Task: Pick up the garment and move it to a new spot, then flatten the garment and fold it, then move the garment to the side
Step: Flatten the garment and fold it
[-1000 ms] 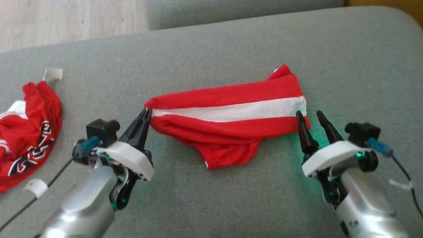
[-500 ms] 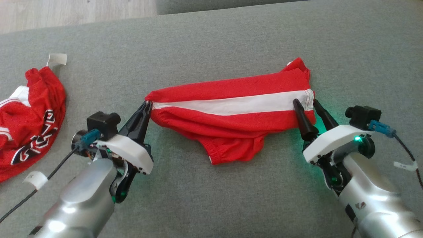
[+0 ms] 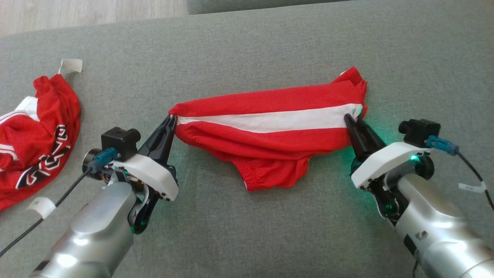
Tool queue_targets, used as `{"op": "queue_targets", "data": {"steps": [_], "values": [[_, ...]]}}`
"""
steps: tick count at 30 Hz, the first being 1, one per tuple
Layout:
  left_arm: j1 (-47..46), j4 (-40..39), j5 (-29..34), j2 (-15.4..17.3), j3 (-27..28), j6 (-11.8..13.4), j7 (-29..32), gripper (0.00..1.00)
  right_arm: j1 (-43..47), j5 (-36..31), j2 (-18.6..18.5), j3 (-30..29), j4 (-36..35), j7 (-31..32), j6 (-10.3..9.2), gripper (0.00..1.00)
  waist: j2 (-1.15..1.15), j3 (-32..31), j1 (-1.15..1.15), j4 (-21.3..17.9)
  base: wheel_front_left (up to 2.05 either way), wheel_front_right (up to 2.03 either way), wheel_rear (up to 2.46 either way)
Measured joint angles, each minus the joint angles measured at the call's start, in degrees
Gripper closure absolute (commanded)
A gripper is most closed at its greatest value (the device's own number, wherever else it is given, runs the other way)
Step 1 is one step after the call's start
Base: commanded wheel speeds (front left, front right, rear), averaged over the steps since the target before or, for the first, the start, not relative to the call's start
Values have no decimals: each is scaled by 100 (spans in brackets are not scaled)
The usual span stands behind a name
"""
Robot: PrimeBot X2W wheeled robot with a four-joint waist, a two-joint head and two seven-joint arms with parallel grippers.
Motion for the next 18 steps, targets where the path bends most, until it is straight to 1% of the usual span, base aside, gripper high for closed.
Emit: {"op": "queue_targets", "data": {"steps": [1, 2, 6, 8, 12, 14, 15, 18], "values": [[-7, 5, 0, -1, 0, 0, -4, 100, -1, 13, -3, 48, -1, -1, 0, 96, 0, -10, 0, -5, 0, 0, 0], [-12, 11, 0, -3, 0, 1, -5, 100, -4, 10, -11, 89, -1, -12, 0, 100, 0, -23, 0, -11, 0, 0, 0], [-12, 19, 58, -2, 8, 5, -56, 100, -26, -113, -111, 5, -156, -41, 0, 100, 0, -100, 0, -55, 0, 0, 0], [-13, -10, 121, 3, 26, 11, -105, 100, -82, -304, -190, -233, -322, -41, 0, 100, 0, -149, 0, -91, 0, 0, 0], [-116, -243, 270, 35, 164, 58, -124, 100, -207, -708, -352, -904, -847, -41, 0, 100, 0, -224, 0, -190, 0, 0, 0], [-372, -358, 391, 71, 220, 57, -152, 100, -333, -989, -444, -1195, -1074, -42, 0, 100, 0, -243, 0, -245, 0, 0, 0], [-372, -358, 391, 71, 220, 57, -152, 100, -333, -989, -444, -1195, -1074, -42, 0, 100, 0, -243, 0, -245, 0, 0, 0], [-994, -466, 586, 92, 263, 42, -156, 100, -662, -1244, -547, -1480, -1265, -43, 0, 100, 0, -249, 0, -321, 0, 0, 0]]}}
